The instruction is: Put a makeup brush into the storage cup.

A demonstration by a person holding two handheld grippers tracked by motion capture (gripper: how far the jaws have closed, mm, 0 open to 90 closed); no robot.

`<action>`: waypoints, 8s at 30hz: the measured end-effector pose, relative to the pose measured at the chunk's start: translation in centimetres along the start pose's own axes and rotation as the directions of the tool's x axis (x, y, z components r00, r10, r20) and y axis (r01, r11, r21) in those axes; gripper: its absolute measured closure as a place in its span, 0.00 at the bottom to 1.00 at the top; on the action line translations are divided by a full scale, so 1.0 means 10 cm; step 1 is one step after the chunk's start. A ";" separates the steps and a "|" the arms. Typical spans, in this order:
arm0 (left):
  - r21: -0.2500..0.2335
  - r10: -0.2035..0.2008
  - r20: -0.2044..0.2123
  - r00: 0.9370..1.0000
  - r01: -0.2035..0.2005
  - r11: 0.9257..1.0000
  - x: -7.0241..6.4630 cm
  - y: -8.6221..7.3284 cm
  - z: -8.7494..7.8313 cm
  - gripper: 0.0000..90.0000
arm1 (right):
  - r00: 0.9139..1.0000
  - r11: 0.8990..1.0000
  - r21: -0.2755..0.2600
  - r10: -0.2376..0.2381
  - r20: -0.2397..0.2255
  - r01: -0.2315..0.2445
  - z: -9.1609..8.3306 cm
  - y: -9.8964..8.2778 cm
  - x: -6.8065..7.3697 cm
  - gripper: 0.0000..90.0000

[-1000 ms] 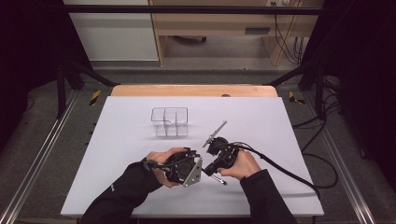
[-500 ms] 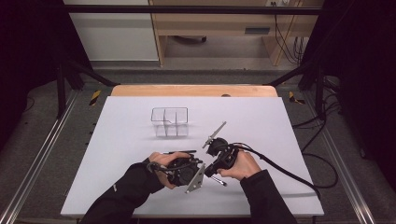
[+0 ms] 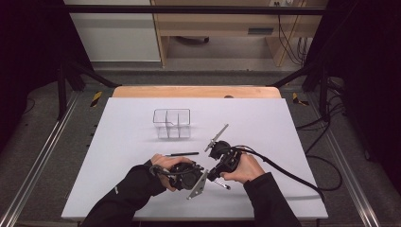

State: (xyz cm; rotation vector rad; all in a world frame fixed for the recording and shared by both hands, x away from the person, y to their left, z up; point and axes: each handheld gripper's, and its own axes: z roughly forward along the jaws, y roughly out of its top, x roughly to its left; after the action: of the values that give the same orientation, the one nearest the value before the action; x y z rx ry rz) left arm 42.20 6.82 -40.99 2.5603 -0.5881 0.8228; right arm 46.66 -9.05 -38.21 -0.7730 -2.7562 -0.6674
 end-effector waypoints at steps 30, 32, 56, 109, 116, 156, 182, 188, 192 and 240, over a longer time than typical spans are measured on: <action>0.026 -0.119 0.040 0.992 0.118 0.993 0.02 -0.12 -0.05 0.92 | 0.989 0.961 -0.275 0.030 0.144 0.011 -0.32 -0.11 -0.04 0.75; 0.026 -0.136 0.046 0.990 0.135 0.990 0.02 -0.13 -0.06 0.92 | 0.983 0.947 -0.322 0.048 0.177 0.012 -0.35 -0.13 -0.06 0.70; -0.003 -0.381 0.082 0.921 0.382 0.924 -0.02 -0.30 -0.08 0.92 | 0.905 0.800 -0.599 0.246 0.348 0.013 -0.53 -0.39 -0.16 0.18; -0.189 -0.880 -0.012 0.475 0.863 0.468 -0.23 -0.60 -0.04 0.92 | 0.892 0.665 -0.746 0.360 0.274 -0.040 -0.29 -0.58 -0.07 0.05; -0.209 -0.894 -0.024 0.447 0.872 0.442 -0.23 -0.56 -0.02 0.92 | 0.900 0.640 -0.766 0.365 0.238 -0.057 -0.22 -0.56 -0.06 0.06; -0.255 -0.932 -0.033 0.360 0.899 0.356 -0.16 -0.26 0.14 0.92 | 0.909 0.558 -0.811 0.408 0.085 -0.175 0.05 -0.47 -0.01 0.28; -0.263 -0.936 -0.022 0.351 0.901 0.344 -0.19 -0.05 0.20 0.92 | 0.897 0.536 -0.810 0.442 0.029 -0.238 0.12 -0.43 -0.03 0.61; -0.269 -0.937 -0.017 0.348 0.901 0.339 -0.19 -0.04 0.20 0.92 | 0.897 0.524 -0.813 0.442 0.004 -0.255 0.12 -0.46 -0.04 0.72; -0.270 -0.937 -0.016 0.348 0.901 0.339 -0.20 -0.03 0.21 0.92 | 0.896 0.516 -0.815 0.444 -0.009 -0.264 0.11 -0.47 -0.05 0.78; -0.317 -0.920 -0.012 0.393 0.871 0.376 0.03 0.13 0.09 0.86 | 0.947 0.530 -0.819 0.316 -0.048 -0.219 0.05 -0.54 -0.03 0.94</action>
State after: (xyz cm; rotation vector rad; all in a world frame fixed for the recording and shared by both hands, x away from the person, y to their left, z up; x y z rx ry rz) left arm 42.22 5.21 -41.19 2.0043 0.7454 0.4797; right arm 43.97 -13.07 -40.77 -1.3924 -2.1889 -1.9340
